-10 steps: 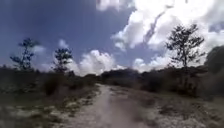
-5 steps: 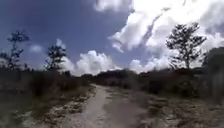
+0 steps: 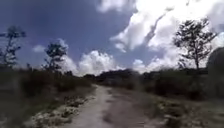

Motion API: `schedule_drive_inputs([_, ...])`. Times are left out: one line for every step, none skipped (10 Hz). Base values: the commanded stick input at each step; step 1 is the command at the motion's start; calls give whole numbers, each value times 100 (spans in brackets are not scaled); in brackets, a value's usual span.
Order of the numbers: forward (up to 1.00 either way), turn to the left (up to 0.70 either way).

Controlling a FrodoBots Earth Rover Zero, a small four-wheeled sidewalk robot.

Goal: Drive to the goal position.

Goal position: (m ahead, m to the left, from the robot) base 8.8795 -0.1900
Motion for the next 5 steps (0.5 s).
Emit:
schedule_drive_inputs([100,0])
schedule_drive_inputs([100,0])
schedule_drive_inputs([100,23])
schedule_drive_inputs([100,40])
schedule_drive_inputs([100,22])
